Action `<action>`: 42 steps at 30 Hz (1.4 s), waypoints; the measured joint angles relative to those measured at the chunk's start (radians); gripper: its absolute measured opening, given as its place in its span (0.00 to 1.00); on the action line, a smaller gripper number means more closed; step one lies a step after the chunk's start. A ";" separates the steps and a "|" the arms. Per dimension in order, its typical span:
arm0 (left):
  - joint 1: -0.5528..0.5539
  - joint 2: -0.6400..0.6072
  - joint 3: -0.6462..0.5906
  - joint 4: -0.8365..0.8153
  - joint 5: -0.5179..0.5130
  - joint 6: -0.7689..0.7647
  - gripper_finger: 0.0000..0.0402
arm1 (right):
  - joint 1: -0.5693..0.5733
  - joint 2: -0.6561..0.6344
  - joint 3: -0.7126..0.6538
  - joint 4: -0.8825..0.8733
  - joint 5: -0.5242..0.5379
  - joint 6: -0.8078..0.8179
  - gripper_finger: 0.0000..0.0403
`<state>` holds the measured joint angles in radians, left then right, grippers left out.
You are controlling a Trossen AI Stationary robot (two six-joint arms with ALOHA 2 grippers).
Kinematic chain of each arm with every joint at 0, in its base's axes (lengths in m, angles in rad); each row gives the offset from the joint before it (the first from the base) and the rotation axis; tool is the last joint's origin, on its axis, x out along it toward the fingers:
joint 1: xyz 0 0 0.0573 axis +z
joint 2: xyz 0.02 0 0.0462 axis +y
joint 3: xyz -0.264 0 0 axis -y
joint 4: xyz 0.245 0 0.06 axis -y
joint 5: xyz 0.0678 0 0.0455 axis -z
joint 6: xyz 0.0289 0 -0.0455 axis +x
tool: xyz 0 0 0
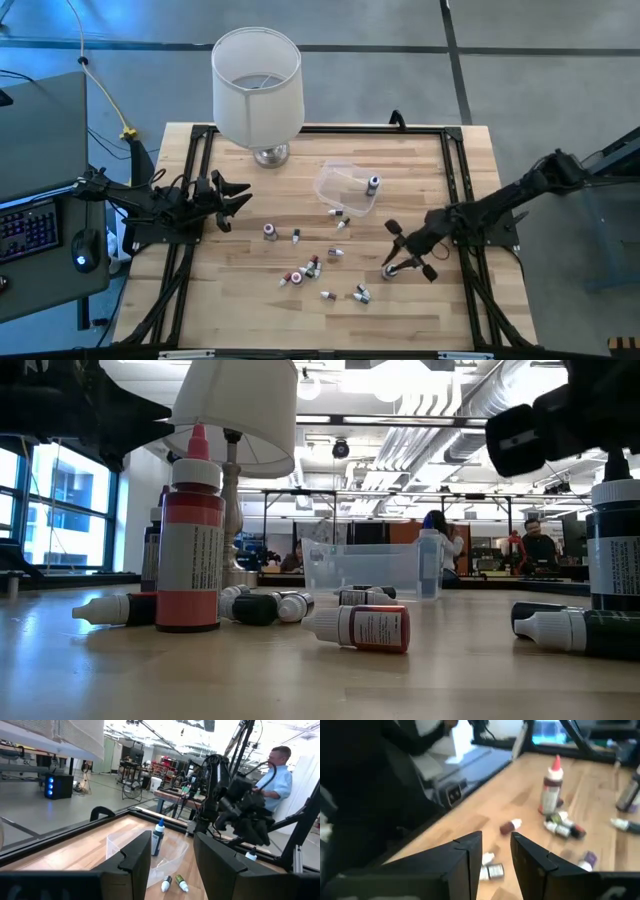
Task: Pick & Place food coloring
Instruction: Put the large black food coloring bottle into the transparent bin
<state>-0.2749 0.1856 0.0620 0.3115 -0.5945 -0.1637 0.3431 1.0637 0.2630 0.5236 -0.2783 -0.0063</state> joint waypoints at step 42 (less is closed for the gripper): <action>0.000 0.000 0.000 0.009 0.000 -0.003 0.37 | 0.050 0.148 0.002 0.024 0.086 -0.028 0.07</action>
<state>-0.2749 0.1856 0.0620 0.3202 -0.5945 -0.1669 0.3931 1.2121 0.2646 0.5479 -0.1927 -0.0341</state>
